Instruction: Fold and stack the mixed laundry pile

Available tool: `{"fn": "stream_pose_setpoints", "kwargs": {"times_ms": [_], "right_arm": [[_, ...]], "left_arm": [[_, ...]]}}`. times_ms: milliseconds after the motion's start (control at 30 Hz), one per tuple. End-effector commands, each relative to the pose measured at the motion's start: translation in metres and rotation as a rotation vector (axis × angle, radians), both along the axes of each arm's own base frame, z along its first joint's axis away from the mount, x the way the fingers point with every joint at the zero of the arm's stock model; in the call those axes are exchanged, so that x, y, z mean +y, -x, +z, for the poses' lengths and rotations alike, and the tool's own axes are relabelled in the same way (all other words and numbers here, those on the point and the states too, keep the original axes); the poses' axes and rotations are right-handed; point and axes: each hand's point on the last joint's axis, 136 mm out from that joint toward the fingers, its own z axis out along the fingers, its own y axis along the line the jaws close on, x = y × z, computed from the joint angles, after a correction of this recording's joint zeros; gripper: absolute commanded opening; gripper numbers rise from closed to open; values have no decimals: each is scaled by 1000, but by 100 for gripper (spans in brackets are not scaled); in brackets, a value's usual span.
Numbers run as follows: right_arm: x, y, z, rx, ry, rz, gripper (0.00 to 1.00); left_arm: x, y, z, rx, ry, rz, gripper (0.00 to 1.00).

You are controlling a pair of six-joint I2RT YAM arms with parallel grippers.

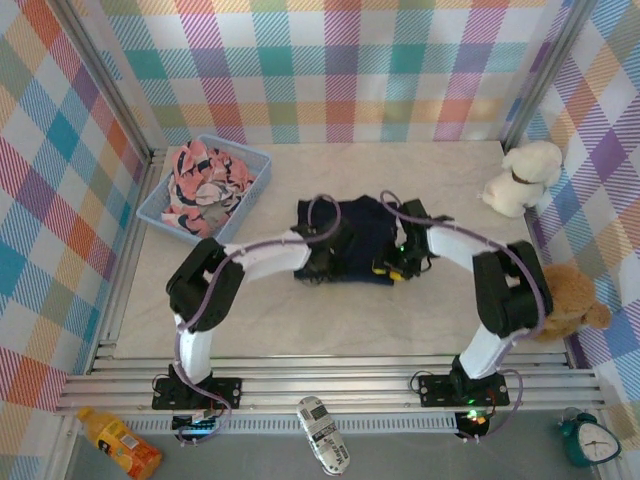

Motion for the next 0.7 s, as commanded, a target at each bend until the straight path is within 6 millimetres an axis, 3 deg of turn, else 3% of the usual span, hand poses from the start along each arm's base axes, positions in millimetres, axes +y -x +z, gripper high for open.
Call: {"fn": "stream_pose_setpoints", "kwargs": {"times_ms": [0, 100, 167, 233, 333, 467, 533, 667], "right_arm": [[-6, 53, 3, 72, -10, -9, 46], [-7, 78, 22, 68, -63, -4, 49], [-9, 82, 41, 31, -79, 2, 54], [-10, 77, 63, -32, -82, 19, 58], [-7, 59, 89, -98, -81, 53, 63], [-3, 24, 95, -136, -31, 74, 63], [-1, 1, 90, -167, 0, 83, 63], [-2, -34, 69, -165, 46, 87, 59]], "left_arm": [[11, 59, 7, 52, -26, 65, 26], [6, 86, 24, 53, 5, 78, 31], [10, 79, 42, 19, 3, 109, 43], [15, 58, 66, -47, 2, 133, 59], [18, 18, 93, -96, 62, 142, 59], [46, -30, 112, -178, 31, 148, 58], [64, -48, 113, -222, -8, 157, 58], [87, -60, 89, -205, -41, 165, 66]]}}
